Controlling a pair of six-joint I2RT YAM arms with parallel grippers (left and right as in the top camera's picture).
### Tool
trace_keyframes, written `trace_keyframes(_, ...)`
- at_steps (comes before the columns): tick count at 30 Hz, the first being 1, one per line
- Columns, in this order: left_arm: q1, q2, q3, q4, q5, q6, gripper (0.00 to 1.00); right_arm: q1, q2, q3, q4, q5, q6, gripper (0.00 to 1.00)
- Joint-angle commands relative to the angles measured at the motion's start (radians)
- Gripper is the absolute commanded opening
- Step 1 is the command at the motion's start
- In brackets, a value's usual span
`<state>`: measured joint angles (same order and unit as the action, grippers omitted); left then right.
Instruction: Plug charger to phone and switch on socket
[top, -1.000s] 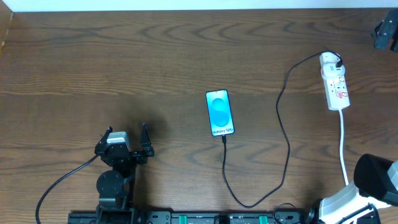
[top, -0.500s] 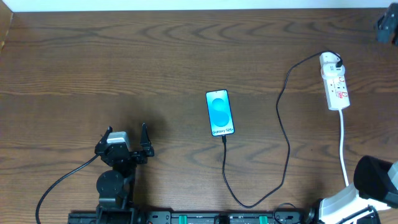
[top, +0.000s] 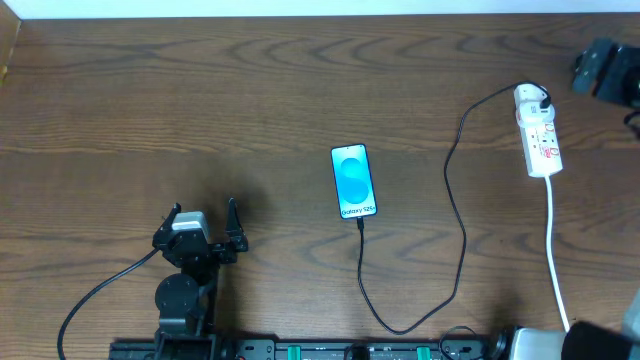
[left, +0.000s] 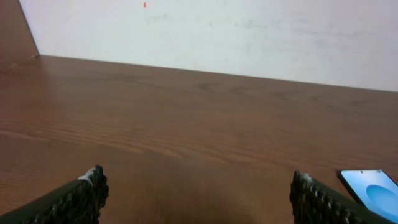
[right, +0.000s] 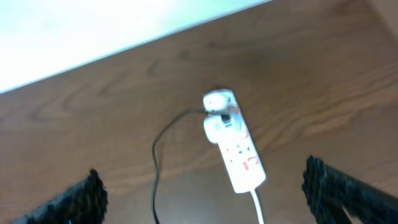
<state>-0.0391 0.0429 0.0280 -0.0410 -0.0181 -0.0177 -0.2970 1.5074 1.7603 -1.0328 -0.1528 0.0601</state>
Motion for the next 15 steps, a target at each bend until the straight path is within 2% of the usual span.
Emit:
trace_keyframes(1,0.005,-0.013,-0.023,-0.033,0.007,0.014,0.95,0.004,-0.078,-0.126,0.077,-0.059,0.007,0.99)
trace_keyframes(15,0.005,-0.013,-0.023,-0.033,0.007,0.014,0.95,0.035,-0.424,-0.715,0.647,-0.093,0.014,0.99)
